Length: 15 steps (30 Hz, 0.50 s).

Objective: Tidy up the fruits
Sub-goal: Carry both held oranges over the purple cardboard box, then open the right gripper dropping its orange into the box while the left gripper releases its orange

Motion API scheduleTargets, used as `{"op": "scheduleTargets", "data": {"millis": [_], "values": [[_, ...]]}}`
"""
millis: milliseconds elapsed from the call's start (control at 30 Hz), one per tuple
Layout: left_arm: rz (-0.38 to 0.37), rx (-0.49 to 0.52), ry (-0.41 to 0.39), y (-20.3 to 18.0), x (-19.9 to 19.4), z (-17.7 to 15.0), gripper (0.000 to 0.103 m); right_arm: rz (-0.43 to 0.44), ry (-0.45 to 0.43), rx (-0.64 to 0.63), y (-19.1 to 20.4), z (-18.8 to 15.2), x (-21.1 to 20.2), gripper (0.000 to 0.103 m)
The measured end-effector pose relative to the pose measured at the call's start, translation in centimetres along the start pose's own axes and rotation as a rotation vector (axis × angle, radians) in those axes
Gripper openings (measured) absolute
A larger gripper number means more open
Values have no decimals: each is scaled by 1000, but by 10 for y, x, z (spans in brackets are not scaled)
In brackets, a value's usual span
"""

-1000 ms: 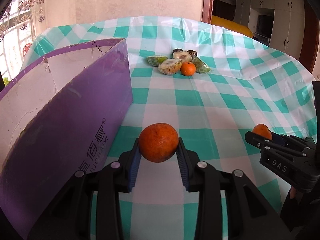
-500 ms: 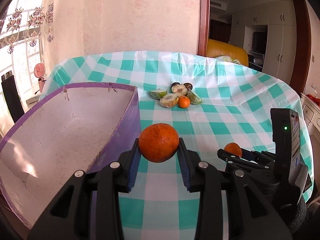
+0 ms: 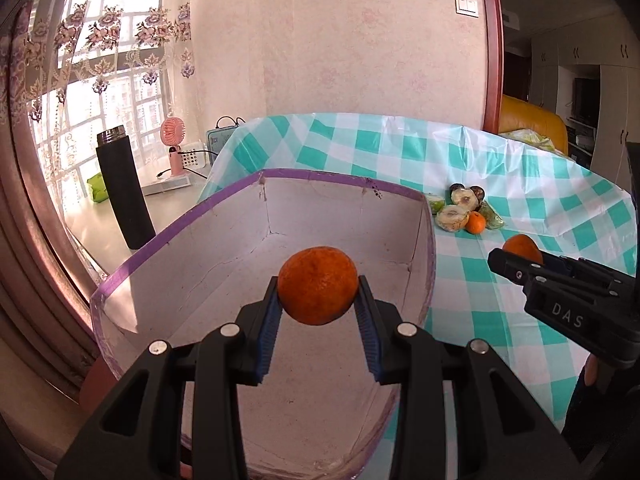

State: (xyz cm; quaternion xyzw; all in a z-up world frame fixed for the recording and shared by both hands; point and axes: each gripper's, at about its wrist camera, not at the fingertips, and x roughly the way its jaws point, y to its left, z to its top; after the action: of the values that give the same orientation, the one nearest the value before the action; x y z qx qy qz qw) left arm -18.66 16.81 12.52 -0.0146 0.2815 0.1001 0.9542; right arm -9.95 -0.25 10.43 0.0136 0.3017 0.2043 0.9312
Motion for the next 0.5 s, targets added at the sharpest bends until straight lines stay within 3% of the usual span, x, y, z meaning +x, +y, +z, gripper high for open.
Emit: {"op": "scheduleTargets", "data": {"millis": [300,500], "values": [[22,-69,117,46,27,-4,37,81,-9,-111,60,32,19,41],[23,-80,240,67,52,-5,38,67,110,-239,95,37,62,41]]}}
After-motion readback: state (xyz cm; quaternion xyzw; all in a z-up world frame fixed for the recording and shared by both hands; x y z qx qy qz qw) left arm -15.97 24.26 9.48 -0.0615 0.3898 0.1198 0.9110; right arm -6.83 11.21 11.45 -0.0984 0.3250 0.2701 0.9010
